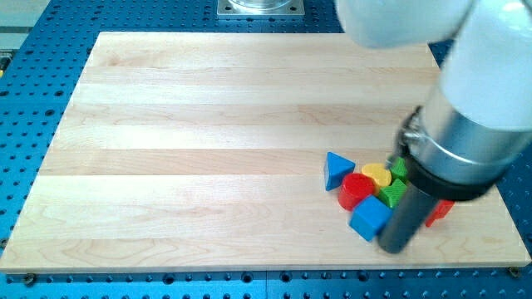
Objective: Slide the blue cube into the group of blocks
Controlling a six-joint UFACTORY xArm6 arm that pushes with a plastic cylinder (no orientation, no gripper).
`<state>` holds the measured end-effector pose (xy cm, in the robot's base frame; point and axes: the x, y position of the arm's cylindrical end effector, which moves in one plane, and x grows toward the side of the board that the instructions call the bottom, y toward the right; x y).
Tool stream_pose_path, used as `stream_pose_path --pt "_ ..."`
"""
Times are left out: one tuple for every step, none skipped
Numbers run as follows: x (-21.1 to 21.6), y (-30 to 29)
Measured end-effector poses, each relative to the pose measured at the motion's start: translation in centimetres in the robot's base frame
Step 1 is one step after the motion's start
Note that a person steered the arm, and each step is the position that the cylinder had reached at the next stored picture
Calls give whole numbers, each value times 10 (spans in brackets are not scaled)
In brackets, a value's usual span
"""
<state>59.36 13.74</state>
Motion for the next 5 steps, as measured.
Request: stream_pose_path --pt "-4 -9" --pt "24 -39" --pt "-3 -47" --pt "-17 -30" --pt "-9 -24"
